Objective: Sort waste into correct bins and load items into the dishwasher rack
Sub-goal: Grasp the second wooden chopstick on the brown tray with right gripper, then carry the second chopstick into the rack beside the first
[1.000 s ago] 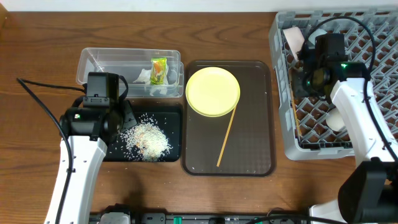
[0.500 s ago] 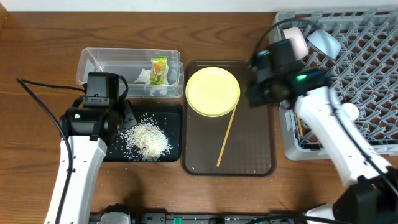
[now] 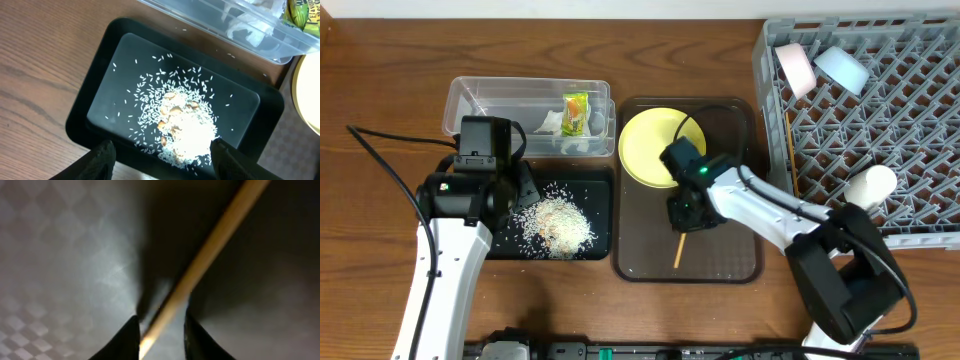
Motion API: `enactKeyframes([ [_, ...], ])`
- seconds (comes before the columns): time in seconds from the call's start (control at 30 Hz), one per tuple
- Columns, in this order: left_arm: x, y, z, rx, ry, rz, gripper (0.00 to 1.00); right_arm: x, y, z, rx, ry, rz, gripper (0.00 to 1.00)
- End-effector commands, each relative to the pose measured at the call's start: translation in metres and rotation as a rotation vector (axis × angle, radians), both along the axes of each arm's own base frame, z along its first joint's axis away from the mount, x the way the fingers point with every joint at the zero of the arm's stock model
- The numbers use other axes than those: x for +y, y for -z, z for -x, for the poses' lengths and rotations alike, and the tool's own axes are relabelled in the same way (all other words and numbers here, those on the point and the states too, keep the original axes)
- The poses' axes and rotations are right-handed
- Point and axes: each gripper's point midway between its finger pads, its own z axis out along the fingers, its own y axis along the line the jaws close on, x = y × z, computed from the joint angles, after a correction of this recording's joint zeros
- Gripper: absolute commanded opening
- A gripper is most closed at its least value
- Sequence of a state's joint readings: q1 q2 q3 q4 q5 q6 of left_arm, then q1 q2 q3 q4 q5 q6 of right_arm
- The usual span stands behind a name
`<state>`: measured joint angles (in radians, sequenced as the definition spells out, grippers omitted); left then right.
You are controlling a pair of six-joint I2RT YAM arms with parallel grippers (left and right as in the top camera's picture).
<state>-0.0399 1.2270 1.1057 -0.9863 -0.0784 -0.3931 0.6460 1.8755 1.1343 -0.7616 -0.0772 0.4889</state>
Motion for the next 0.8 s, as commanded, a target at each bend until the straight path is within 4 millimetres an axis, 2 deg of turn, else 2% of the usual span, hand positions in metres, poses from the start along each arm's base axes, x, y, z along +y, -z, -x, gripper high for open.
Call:
enactKeyframes([
  [0.0,0.003,-0.001,0.0,-0.002,-0.017,-0.007,0.64,-0.009,0.01,0.001,0.01,0.073,0.059,0.11],
  [0.07,0.003,-0.001,0.0,-0.002,-0.017,-0.007,0.64,-0.02,0.002,-0.007,-0.01,0.1,0.078,0.01],
  [0.17,0.003,-0.001,0.0,-0.003,-0.017,-0.008,0.64,-0.044,-0.022,-0.028,-0.077,0.159,0.125,0.01],
  [0.3,0.003,-0.001,0.0,-0.003,-0.017,-0.007,0.64,-0.087,-0.075,-0.061,-0.202,0.194,0.175,0.01],
  [0.43,0.003,-0.001,0.0,-0.003,-0.017,-0.008,0.64,-0.122,-0.14,-0.095,-0.352,0.182,0.14,0.01],
  [0.53,0.003,-0.001,0.0,-0.003,-0.017,-0.008,0.64,-0.146,-0.175,-0.108,-0.441,0.164,0.138,0.01],
  [0.63,0.003,-0.001,0.0,-0.003,-0.017,-0.008,0.64,-0.173,-0.186,-0.112,-0.468,0.167,0.162,0.01],
  [0.77,0.003,-0.001,0.0,-0.003,-0.017,-0.008,0.64,-0.198,-0.168,-0.109,-0.41,0.142,0.195,0.01],
])
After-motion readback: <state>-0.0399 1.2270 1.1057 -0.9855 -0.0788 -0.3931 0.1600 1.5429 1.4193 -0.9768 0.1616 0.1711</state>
